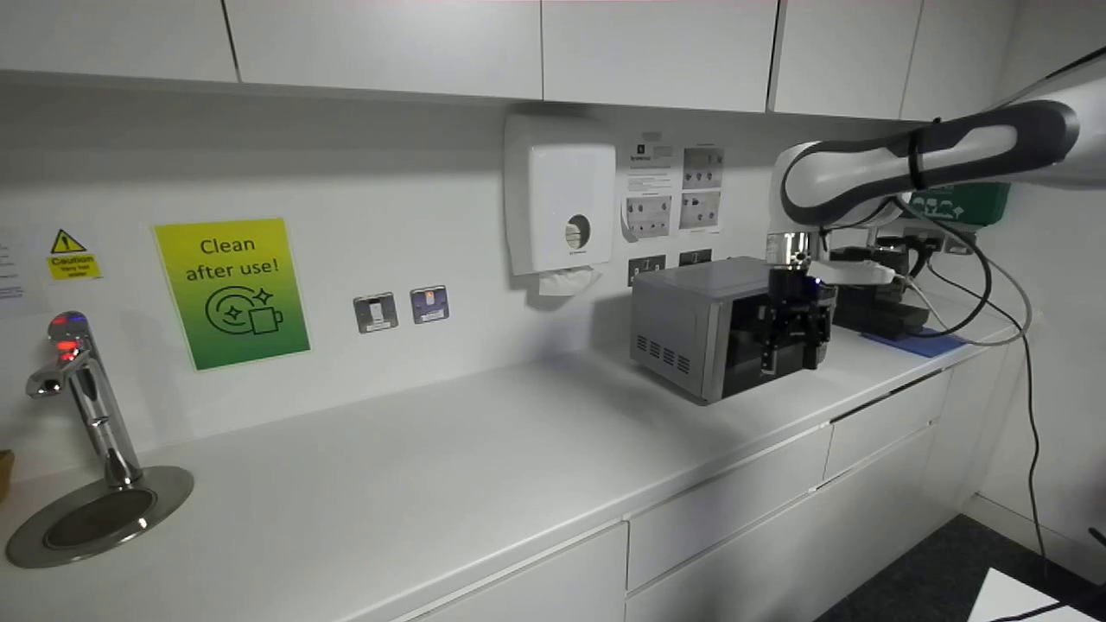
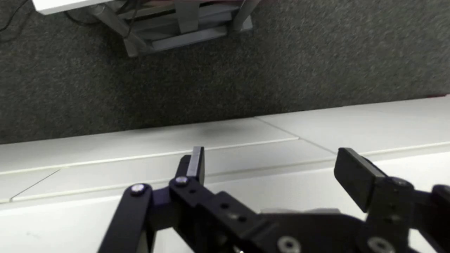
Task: Press the left lower button on the microwave
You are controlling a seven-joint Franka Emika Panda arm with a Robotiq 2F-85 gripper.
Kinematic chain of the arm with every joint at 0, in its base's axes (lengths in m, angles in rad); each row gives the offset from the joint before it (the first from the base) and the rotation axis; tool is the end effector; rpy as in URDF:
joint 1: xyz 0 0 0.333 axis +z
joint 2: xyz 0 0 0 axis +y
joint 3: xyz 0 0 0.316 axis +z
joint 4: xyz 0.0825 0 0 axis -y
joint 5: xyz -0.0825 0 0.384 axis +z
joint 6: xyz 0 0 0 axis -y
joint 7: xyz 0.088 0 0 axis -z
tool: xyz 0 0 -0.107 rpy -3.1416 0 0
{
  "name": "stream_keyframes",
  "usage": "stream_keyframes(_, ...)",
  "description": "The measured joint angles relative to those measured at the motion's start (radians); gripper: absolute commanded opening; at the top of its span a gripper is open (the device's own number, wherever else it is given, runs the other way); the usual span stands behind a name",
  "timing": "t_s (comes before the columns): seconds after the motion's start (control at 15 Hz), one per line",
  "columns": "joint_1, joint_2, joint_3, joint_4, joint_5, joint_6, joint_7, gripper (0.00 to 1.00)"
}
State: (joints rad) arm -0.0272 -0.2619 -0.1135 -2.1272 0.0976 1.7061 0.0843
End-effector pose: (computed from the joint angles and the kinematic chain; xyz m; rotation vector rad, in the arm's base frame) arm 0.4559 -0.0587 0.5074 -2.9819 0.3592 0.2376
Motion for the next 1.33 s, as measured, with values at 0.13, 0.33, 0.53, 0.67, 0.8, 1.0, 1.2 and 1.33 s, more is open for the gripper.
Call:
stream_keyframes(0.13,-0.015,0.000,0.012,-0.040,-0.098,0.098,0.035,1.00)
stream_keyframes(0.33,-0.046,0.000,0.017,-0.118,-0.224,0.280,0.097,1.00)
stream_keyframes(0.53,-0.080,0.000,0.017,-0.190,-0.275,0.481,0.179,1.00)
stream_keyframes(0.67,-0.099,-0.004,0.017,-0.225,-0.278,0.592,0.241,1.00)
stream_keyframes(0.8,-0.113,-0.012,0.017,-0.251,-0.277,0.681,0.309,1.00)
stream_keyframes(1.0,-0.136,-0.024,0.025,-0.276,-0.276,0.787,0.424,1.00)
stream_keyframes(1.2,-0.167,-0.041,0.041,-0.295,-0.272,0.872,0.540,1.00)
stream_keyframes(1.33,-0.177,-0.053,0.048,-0.307,-0.248,0.920,0.609,1.00)
